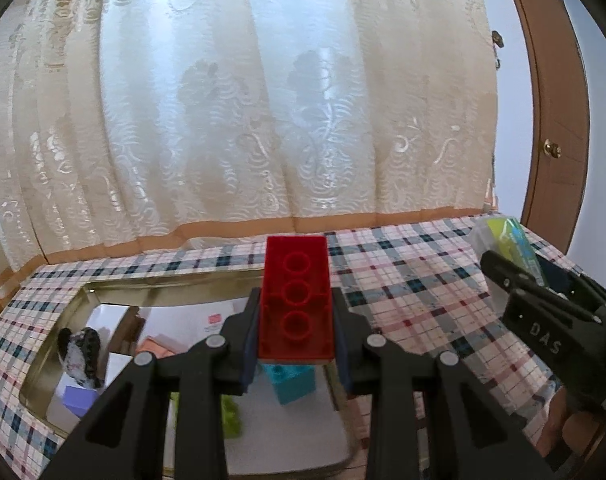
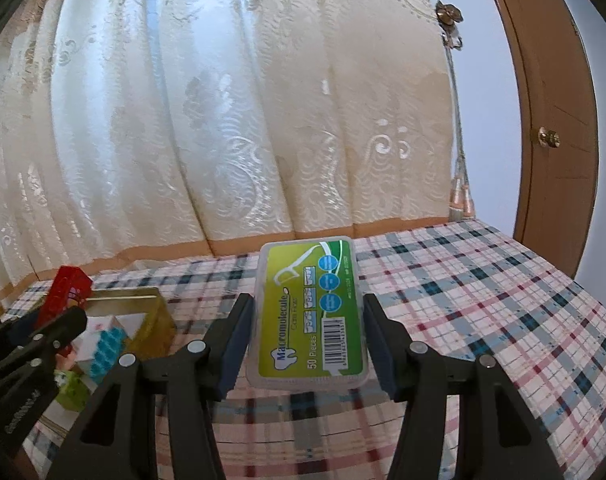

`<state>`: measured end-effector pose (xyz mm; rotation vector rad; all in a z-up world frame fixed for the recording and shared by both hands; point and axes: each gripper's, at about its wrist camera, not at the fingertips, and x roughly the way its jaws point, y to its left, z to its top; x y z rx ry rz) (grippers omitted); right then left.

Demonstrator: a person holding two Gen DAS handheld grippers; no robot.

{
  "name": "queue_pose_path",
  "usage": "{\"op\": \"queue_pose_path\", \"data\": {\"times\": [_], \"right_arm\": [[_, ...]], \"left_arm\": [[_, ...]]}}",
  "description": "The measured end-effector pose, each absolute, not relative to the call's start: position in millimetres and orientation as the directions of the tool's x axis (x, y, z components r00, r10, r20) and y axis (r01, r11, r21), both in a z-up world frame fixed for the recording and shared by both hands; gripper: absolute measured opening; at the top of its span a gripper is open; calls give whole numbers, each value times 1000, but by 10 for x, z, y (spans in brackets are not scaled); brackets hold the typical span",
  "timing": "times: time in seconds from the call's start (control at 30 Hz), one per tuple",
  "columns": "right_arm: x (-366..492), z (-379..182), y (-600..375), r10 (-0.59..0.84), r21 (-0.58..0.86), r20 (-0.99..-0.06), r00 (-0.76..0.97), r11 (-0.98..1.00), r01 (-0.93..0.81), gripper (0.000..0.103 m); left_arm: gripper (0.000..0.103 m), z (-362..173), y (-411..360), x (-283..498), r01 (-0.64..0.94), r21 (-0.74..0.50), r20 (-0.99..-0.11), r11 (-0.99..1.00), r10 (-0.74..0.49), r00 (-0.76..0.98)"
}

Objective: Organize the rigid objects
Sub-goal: 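Lift and carry the red brick and clear box over the tray with both tools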

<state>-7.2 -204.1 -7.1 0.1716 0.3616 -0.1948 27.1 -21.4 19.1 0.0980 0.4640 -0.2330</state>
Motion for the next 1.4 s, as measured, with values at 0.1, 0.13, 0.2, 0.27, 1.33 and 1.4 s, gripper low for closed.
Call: {"op": "queue_pose_path", "data": {"times": [0.1, 0.13, 0.2, 0.27, 1.33, 1.4], "right_arm": [[-36, -56, -1922, -142, 130, -364, 920, 971, 201, 57], [-17, -53, -1876, -136, 128, -365, 921, 973, 194, 57], [9, -37, -1786, -125, 127, -360, 924, 975, 181, 57], [21, -19, -1711, -115, 129, -355, 928, 977, 171, 57], [560, 71, -533, 60, 199, -373, 926, 980, 17, 57], [574, 35, -522, 70, 201, -381, 922, 980, 8, 57]], "left_arm": [[30, 186, -108, 309, 230, 37, -457, 972, -188, 869], [30, 187, -68, 320, 223, 36, -457, 974, -182, 871], [30, 194, 5, 338, 210, 40, -452, 977, -170, 876], [30, 192, 70, 356, 199, 41, -449, 979, -160, 879], [30, 77, 974, 745, 24, 39, -480, 999, -2, 877], [30, 68, 1007, 763, 12, 35, -485, 999, 7, 875]]}}
